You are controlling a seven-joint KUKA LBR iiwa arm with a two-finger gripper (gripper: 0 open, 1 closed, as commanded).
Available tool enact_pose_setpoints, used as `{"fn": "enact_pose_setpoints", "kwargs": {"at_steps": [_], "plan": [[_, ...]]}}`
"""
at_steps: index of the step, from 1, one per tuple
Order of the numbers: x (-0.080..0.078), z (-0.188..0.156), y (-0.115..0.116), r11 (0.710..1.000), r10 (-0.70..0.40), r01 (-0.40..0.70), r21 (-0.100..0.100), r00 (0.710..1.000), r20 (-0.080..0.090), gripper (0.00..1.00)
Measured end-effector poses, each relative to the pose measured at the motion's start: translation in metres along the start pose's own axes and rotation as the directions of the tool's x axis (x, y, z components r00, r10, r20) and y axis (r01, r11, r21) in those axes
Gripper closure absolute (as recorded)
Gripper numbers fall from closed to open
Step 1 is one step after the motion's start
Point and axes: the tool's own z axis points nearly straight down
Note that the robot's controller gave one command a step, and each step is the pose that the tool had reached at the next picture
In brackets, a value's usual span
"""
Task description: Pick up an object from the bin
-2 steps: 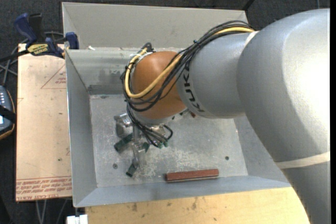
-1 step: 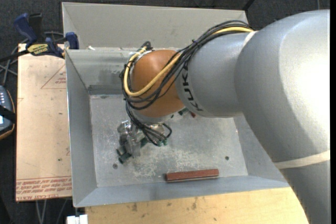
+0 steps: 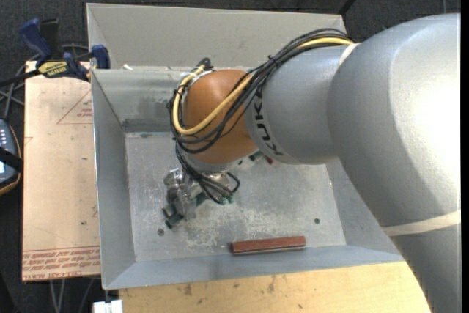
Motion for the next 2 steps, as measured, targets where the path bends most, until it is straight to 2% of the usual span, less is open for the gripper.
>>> {"fn": "enact_pose_setpoints", "kwargs": {"at_steps": [1,2], "plan": [[0.001,-0.003,0.000,1.000,0.000,0.000,0.000,1.000,-0.001,1.00],[0.003,-0.015,0.000,1.000,0.000,0.000,0.001,1.000,-0.010,1.00]]}}
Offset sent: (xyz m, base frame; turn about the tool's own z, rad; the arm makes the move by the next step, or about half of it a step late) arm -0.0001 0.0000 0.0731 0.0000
